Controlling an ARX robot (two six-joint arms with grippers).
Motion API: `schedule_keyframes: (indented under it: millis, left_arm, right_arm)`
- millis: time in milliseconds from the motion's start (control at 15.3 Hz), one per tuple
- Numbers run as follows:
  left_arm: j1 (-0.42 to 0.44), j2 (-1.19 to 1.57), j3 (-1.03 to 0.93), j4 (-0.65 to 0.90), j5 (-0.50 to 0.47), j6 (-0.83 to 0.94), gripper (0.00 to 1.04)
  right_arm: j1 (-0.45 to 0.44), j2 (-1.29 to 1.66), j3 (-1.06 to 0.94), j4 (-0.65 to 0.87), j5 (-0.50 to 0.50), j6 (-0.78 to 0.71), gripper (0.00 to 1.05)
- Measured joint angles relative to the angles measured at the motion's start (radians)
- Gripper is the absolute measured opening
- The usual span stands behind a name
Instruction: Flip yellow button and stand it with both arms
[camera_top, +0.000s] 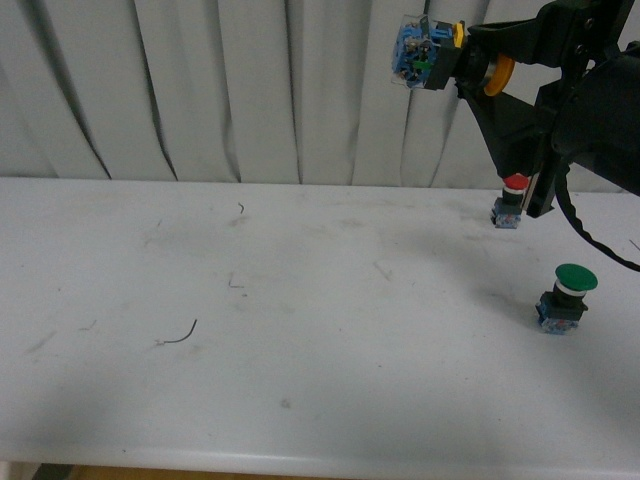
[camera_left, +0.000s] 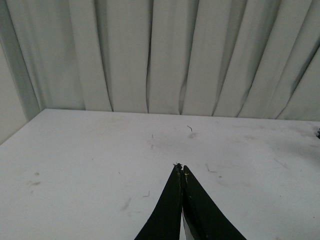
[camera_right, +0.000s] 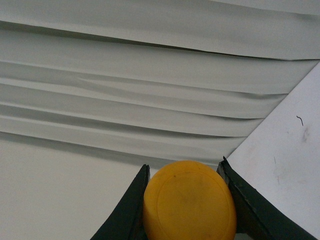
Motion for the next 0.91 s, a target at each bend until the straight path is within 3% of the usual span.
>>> schedule_keyframes:
  millis: [130,261,522,652,783,913]
  left_arm:
    - [0.000,-0.032,0.000,-0.031,0.000,0.000,0.02]
    - [0.000,-0.174,0.001,-0.220,0.000,0.000,0.02]
    - [0.000,-0.198,0.001,-0.208,-0.001,0.000,0.02]
    - [0.000,-0.198,0.001,-0.211,0.000,0.000,0.23]
    - [0.000,-0.198,0.001,-0.211,0.000,0.000,0.48]
    - [0.000,-0.198,0.001,-0.211,0.000,0.000,0.72]
  right_arm:
    - [0.000,0.000,0.000,0.000,0.000,0.000,0.36]
    - [0.001,0.000,-0.001,0.000,0.000,0.000,0.36]
    - [0.006,0.000,-0.002,-0.003,0.000,-0.001,0.36]
    - [0.004,-0.015,-0.005,-0.004,-0.021,-0.065,0.36]
    - [-0.018,-0.058,0.002,-0.012,-0.025,-0.232,0.36]
    - [-0.062,-0.107,0.076,-0.261,0.032,-0.515,0.36]
